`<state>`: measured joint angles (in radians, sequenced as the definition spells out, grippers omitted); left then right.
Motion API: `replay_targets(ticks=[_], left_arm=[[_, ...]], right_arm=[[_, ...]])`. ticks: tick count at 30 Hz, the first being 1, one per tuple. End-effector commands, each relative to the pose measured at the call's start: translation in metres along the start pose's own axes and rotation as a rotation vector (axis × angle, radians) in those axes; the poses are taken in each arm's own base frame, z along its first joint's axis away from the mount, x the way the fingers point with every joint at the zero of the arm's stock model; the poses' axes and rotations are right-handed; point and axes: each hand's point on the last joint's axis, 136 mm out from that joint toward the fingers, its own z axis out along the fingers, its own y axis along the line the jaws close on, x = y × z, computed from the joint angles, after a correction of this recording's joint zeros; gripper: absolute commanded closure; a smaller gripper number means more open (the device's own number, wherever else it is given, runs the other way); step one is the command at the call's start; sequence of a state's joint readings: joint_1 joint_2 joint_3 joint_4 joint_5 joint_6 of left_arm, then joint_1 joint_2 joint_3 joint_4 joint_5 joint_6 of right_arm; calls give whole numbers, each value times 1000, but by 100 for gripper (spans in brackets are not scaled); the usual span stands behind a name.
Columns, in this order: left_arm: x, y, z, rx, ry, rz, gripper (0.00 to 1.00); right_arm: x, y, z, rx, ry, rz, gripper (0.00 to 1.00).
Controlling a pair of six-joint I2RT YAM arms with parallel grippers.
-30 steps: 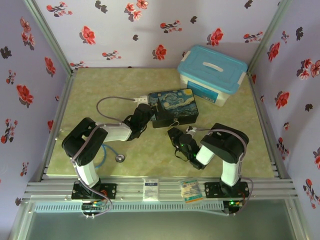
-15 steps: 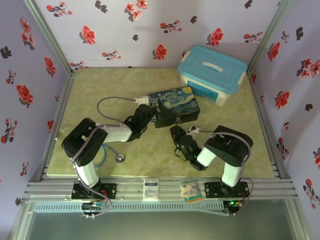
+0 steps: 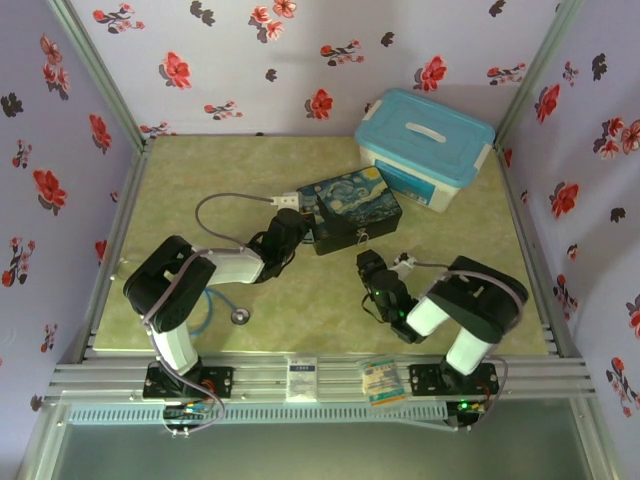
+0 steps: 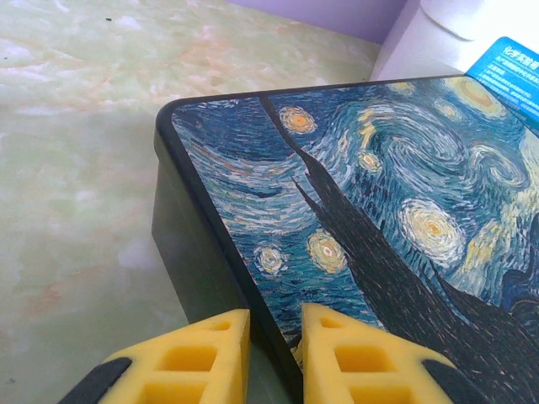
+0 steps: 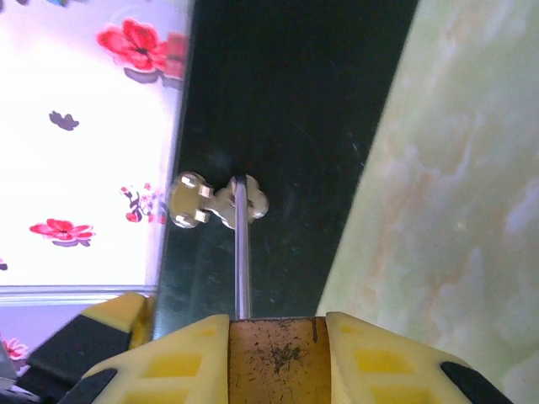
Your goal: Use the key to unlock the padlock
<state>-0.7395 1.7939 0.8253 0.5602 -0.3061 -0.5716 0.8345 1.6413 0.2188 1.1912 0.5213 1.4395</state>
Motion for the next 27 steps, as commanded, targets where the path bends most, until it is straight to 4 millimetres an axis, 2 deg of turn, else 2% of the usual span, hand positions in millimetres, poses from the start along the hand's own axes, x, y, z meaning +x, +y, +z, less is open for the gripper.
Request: replay_targets(ticks=[1,5,7,10,12,14,15,17,19,21,23,25,27], left_arm=[[168,135,-50,-385,598,248,80],[169,138,-53,-389,597,239,80],[167,136,-53,-385,595,237,79],[157,129,-51,-365,574,226,79],[152,123,-48,-349,565,222,79],[147,120,-47,-346,564,225,79],[145,119,-46,-345,563,226,79],[140,112,-44,-323,554,214,77],[132,103,-42,-295,535,189,76],[116,93,-42,-273,498,156,73],[95,77,-43,-227,449,126,68],[72,63,-47,-193,406,98,64],[43,46,-55,-143,340,59,55]], right_arm=[[-53,-5,-11,49,-204,-35,90],[-71,0,-17,36,-219,-46,91],[-68,5,-15,50,-195,-86,91],[-63,-7,-12,136,-164,-132,91],[-59,-5,-6,142,-110,-226,85],[-56,-14,-2,248,-20,-343,75],[-52,-13,2,270,42,-435,70],[-39,-20,7,301,203,-499,62],[-27,-23,10,294,337,-532,59],[-24,-24,9,295,377,-600,57],[-39,-23,6,331,328,-638,53],[-65,-13,5,382,273,-694,45],[-84,7,7,418,257,-781,40]])
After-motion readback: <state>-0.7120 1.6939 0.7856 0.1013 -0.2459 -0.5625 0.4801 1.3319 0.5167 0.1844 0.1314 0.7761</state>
